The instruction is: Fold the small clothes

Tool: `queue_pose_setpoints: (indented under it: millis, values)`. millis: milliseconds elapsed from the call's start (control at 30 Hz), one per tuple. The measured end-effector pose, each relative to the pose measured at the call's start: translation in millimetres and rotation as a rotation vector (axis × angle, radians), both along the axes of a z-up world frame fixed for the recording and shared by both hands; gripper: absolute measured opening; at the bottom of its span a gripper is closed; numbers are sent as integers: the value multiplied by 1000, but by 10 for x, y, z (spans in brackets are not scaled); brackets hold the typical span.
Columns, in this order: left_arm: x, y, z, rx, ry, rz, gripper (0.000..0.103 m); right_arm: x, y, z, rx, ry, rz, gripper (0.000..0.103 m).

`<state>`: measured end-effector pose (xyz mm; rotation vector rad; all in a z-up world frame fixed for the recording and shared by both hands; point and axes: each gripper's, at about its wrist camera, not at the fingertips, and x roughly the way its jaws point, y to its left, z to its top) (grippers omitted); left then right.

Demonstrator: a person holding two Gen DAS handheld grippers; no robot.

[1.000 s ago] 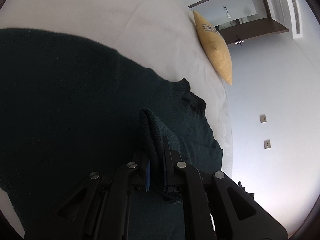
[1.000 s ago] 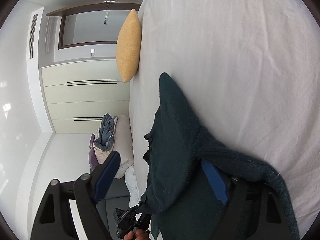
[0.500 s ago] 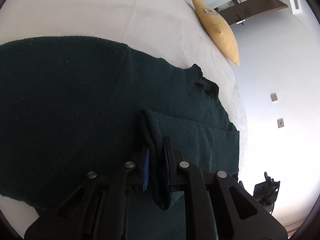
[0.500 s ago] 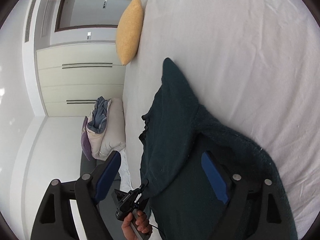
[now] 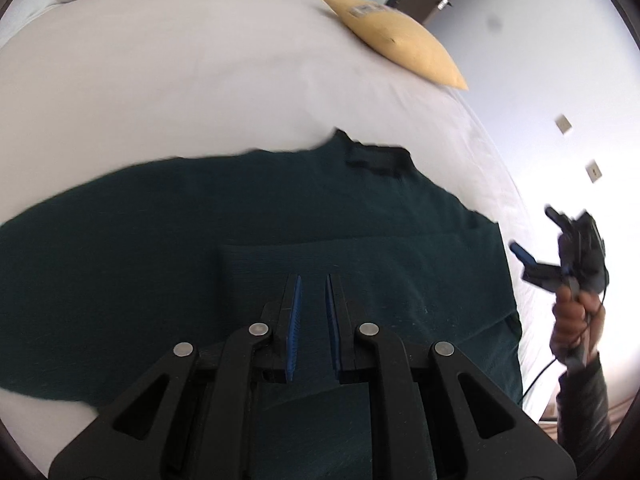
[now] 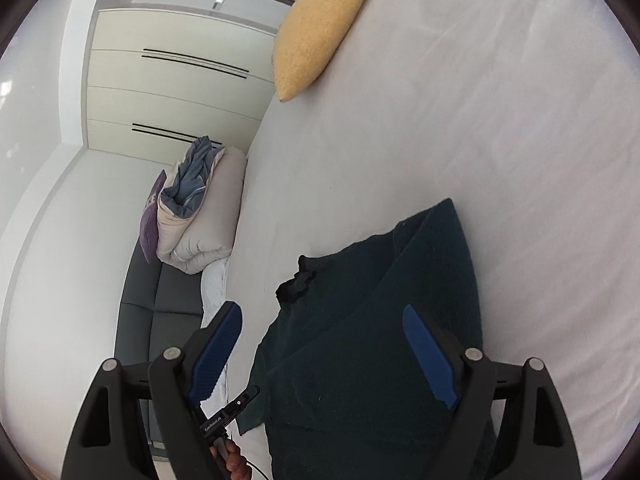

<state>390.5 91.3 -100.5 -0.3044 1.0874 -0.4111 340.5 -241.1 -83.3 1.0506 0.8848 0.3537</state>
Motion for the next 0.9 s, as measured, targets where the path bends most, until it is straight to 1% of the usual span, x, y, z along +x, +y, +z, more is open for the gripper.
queue_pose_setpoints:
  millis: [67, 100, 167, 200, 233, 300, 367, 467, 500, 567, 600, 667, 733, 767, 800, 867, 900]
  values:
    - [44, -99, -169, 34, 34, -6, 11, 120, -48, -118, -10, 22, -17, 86]
    - [55, -118, -262, 35, 50, -4, 11, 164, -73, -190, 2, 32, -17, 86]
    - [30, -83, -303, 18, 35, -1, 11, 183, -91, -344, 14, 77, -12, 84]
    - [15, -53, -312, 5, 37, 2, 11, 154, -70, -372, 13, 76, 4, 82]
    - [6, -25, -320, -9, 40, 7, 11, 112, -46, -356, 12, 61, 26, 82]
    - [19, 6, -361, -21, 43, 13, 11, -19, 13, -340, 37, 60, 60, 82]
    - [1, 29, -369, -29, 44, 22, 11, -194, 77, -344, 70, 81, 90, 84]
    - [-14, 46, -407, -47, 44, 33, 11, -474, 204, -327, 55, 108, 144, 85]
    - [-31, 83, -411, -63, 46, 41, 11, -548, 230, -314, 51, 106, 153, 86]
    - [-91, 130, -412, -99, 53, 63, 11, -646, 219, -326, 24, 88, 127, 86]
    - [-151, 198, -382, -127, 55, 79, 11, -663, 201, -379, 27, 90, 107, 86]
    - [-302, 362, -291, -175, 42, 102, 11, -660, 208, -427, 11, 76, 115, 85]
    - [-529, 619, -159, -240, -4, 136, 11, -696, 230, -325, -15, 80, 97, 84]
    - [-691, 856, -88, -280, -35, 176, 12, -741, 253, -243, -24, 78, 81, 86]
    - [-811, 1064, -52, -305, -52, 216, 12, -798, 271, -168, -6, 59, 69, 88]
    - [-1064, 1519, -14, -368, -85, 318, 23, -941, 368, 2, 45, -5, 64, 89]
    - [-1239, 1850, -26, -415, -105, 402, 45, -1022, 443, 91, 55, -34, 70, 90]
